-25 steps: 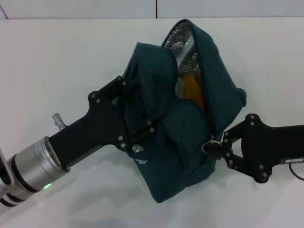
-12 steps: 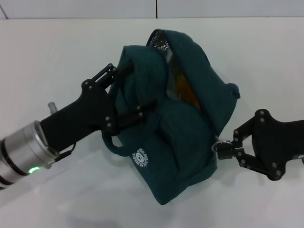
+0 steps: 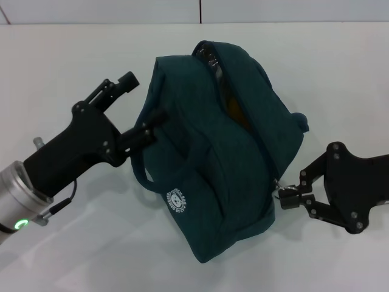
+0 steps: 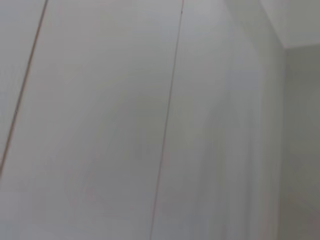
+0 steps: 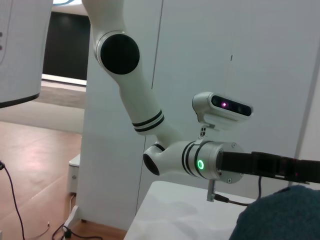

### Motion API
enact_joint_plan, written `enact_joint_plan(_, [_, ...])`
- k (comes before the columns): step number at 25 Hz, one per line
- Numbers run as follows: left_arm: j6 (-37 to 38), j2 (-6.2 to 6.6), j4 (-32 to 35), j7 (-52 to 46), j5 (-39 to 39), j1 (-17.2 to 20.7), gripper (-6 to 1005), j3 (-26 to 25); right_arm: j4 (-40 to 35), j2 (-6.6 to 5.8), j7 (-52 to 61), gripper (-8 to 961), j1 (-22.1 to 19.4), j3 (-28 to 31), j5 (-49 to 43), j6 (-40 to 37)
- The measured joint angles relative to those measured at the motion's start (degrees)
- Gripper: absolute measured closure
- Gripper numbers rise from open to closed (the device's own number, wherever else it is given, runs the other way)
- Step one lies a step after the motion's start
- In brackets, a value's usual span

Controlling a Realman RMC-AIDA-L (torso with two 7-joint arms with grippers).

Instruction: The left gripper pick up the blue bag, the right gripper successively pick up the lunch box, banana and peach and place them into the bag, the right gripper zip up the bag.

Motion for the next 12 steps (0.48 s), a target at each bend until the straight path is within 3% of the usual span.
enact_joint_plan(7, [2.6, 0.17, 0.5, 1.0, -0.8, 2.4, 109, 0.2, -2.0, 0.69, 0.3, 905, -0.1, 0.0, 0.0, -0.1])
enact_joint_plan(12, [7.8, 0.53, 0.9, 6.3, 2.9, 6.4, 110, 0.5, -2.2, 1.22, 0.0, 905, 0.1, 0.4, 0.6, 0.0])
